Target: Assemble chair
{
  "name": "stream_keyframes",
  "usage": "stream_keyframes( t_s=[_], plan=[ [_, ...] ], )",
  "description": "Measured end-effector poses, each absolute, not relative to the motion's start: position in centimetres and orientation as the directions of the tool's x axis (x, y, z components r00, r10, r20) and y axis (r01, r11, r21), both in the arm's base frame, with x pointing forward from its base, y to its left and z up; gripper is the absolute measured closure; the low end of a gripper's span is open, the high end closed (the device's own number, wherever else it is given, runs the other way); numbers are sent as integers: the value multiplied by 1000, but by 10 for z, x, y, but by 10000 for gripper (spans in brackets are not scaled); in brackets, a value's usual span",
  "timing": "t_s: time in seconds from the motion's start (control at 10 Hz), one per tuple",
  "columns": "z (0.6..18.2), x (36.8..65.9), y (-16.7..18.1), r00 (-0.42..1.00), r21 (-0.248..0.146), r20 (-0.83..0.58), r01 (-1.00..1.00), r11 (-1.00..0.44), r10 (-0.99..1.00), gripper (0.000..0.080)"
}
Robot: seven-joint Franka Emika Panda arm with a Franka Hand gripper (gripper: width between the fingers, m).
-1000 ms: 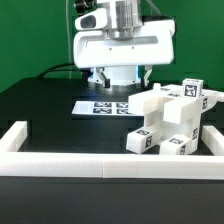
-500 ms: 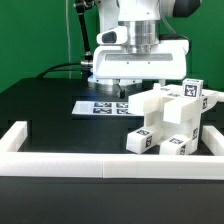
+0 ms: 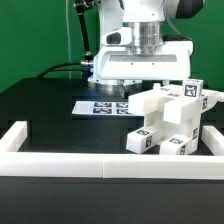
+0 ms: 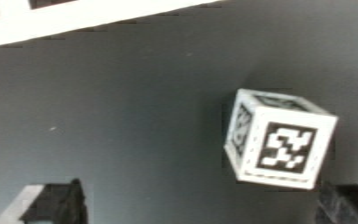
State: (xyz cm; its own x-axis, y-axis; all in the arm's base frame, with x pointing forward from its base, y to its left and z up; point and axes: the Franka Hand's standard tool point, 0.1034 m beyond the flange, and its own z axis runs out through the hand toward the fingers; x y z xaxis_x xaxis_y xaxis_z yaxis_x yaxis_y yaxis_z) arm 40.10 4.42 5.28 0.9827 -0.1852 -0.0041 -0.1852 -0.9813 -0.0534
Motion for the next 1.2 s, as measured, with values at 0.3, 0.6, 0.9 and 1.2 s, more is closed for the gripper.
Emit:
stream_keyframes(
  t_s=[0.3,0.6,0.9,1.2],
  plan=[
    [56,407,49,984,-58,6,-176,-983,-177,150],
    [56,413,56,985,-61,12,-172,-983,-173,150],
    [57,418,65,986,-63,18,-164,-984,-165,150],
    [57,423,68,988,-65,25,-153,-986,-155,150]
  ],
)
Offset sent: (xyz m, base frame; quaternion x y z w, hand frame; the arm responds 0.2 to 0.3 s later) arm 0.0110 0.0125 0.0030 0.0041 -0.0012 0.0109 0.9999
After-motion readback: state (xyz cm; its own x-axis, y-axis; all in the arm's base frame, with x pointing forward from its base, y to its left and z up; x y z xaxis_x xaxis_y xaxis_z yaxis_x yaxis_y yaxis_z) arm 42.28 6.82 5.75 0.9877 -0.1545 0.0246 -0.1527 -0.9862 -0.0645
